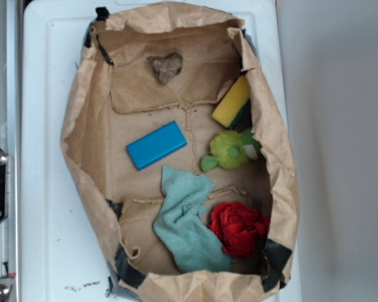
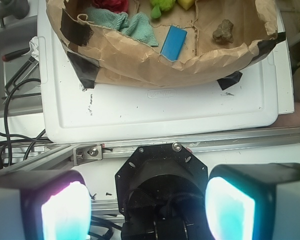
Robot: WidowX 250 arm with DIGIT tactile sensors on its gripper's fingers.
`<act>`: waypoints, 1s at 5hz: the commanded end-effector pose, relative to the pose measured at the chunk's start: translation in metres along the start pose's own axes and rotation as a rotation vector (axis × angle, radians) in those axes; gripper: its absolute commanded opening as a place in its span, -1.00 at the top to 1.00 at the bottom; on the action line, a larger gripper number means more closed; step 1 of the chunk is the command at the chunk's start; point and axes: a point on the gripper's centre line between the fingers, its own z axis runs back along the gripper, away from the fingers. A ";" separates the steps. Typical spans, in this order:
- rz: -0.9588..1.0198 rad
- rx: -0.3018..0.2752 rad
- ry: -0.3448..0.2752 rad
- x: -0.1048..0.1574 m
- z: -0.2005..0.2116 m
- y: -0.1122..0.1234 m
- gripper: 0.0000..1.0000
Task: Grab the blue cloth.
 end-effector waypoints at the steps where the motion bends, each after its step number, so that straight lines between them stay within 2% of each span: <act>1: 0.000 0.000 0.000 0.000 0.000 0.000 -1.00; 2: -0.006 -0.009 -0.012 0.019 -0.008 -0.002 -1.00; 3: 0.018 -0.014 -0.038 0.051 -0.016 -0.007 -1.00; 5: 0.059 -0.008 -0.048 0.096 -0.033 -0.004 -1.00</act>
